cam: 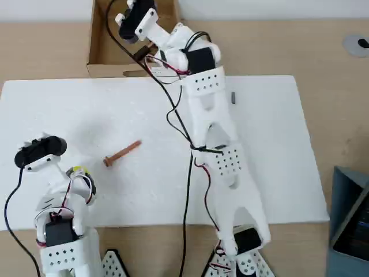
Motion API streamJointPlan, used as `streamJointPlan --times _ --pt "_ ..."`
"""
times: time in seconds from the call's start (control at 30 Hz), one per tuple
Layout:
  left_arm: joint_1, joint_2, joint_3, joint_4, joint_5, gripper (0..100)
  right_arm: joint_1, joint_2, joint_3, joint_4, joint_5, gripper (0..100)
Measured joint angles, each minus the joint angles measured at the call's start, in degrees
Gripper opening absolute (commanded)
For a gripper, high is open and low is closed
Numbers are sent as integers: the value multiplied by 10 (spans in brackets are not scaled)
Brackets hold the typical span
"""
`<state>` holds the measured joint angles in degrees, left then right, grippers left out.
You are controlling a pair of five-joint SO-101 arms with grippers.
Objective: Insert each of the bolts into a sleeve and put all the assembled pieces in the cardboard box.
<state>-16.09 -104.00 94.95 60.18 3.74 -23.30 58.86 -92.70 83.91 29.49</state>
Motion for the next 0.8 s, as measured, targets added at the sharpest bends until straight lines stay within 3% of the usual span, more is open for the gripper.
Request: streamJointPlan --times 0.27,0.53,0.8 --pt "0 0 0 0 0 4 0 -84 0 164 0 10" --pt "0 0 0 0 0 4 15 -178 18 173 43 10" --pt "0 0 0 0 0 4 33 -328 235 173 81 12"
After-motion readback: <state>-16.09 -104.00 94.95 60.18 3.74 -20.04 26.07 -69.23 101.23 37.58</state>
